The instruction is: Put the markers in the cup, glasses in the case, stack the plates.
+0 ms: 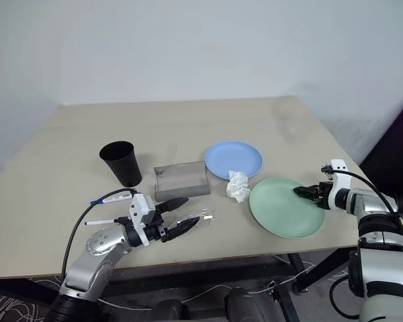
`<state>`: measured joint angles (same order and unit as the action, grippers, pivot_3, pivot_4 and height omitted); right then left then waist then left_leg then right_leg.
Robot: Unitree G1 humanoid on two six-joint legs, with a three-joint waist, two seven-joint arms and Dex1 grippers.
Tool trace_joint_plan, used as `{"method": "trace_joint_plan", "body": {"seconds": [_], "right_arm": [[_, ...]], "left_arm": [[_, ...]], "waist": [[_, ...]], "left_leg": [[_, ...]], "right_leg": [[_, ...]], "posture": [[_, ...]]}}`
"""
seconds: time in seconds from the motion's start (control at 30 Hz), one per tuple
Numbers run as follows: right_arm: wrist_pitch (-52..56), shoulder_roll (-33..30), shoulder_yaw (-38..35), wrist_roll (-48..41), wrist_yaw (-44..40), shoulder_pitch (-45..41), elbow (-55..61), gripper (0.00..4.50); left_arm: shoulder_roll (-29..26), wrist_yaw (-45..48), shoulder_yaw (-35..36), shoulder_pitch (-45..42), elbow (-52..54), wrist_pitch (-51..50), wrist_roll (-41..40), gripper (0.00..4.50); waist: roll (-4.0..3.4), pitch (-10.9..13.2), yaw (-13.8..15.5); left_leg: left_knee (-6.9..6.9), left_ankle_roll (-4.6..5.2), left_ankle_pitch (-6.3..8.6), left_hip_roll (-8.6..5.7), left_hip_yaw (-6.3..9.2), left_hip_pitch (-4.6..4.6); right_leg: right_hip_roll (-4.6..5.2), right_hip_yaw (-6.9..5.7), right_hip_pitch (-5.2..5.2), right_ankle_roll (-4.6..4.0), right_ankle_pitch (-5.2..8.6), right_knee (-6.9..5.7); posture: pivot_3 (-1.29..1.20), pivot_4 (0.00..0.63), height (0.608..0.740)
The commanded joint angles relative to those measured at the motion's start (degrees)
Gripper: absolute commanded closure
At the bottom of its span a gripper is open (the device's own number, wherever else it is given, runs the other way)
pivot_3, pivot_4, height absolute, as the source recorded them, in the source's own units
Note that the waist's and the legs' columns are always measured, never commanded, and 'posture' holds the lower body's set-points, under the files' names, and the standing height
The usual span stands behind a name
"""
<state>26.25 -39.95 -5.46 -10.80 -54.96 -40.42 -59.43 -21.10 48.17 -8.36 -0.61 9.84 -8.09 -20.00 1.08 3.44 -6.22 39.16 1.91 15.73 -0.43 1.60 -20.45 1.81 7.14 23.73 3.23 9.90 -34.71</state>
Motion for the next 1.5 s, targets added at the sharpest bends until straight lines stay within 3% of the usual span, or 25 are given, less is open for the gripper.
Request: {"method": "trace_joint_plan", "body": {"seconds": [0.03,0.2,0.7,0.8,1.03,1.5], "right_arm": [[-0.24,-0.27,-0.50,0.27,-0.68,-2.10,0.17,2.94],[-0.16,-0.06,-0.80,0.23,-1.47,-2.31,-0.24,4.49],[4.56,1.57,-5.37,-9.46,-15.36,-2.36,12.53,4.49],[4.31,2.73,-5.53,-9.26,-11.84,-3.84,14.88,4.49],[3.73,8.46,-6.69,-5.76,9.23,-16.65,3.37,4.49],[-9.90,17.99,-7.56,-0.98,29.51,-29.24,-13.63,4.49]], "left_arm": [[-0.32,0.34,-0.40,-0.37,1.58,0.99,0.39,1.07],[-0.41,0.32,-0.53,-0.22,1.59,1.10,0.52,1.07],[-0.65,0.37,-0.57,-0.15,1.28,1.61,0.86,1.07],[-0.75,0.46,-0.51,-0.25,1.18,1.68,0.86,1.07],[-0.55,0.80,-0.65,-1.35,0.46,1.79,0.90,1.07],[-0.60,0.06,-0.49,-1.51,0.59,1.84,1.23,1.07]], "waist": [[0.00,0.00,-0.01],[0.02,-0.01,-0.25],[-0.07,0.02,-1.96],[-0.07,0.01,-2.07],[-0.31,0.09,-2.71],[-0.39,0.05,-2.55]], "left_leg": [[0.00,0.00,0.00,0.00,0.00,0.00],[0.01,0.00,0.00,0.05,0.00,0.05],[-0.10,0.02,-0.01,0.02,0.10,0.26],[-0.11,0.02,-0.01,0.02,0.15,0.24],[-0.09,0.02,-0.01,0.03,0.12,0.19],[-0.52,0.04,-0.02,-0.07,0.37,-0.25]], "right_leg": [[0.00,0.00,0.00,0.00,0.00,0.00],[-0.03,0.00,-0.04,0.00,0.00,0.00],[-0.02,-0.02,-0.20,0.01,0.01,0.00],[-0.02,-0.05,-0.19,0.01,0.01,0.00],[-0.01,-0.05,-0.10,0.01,0.00,-0.02],[-0.01,-0.07,0.34,0.20,-0.07,0.01]], "posture": [[0.00,0.000,0.737],[0.00,0.000,0.737],[0.00,0.000,0.737],[0.00,0.000,0.737],[0.00,0.000,0.737],[0.00,0.000,0.737]]}}
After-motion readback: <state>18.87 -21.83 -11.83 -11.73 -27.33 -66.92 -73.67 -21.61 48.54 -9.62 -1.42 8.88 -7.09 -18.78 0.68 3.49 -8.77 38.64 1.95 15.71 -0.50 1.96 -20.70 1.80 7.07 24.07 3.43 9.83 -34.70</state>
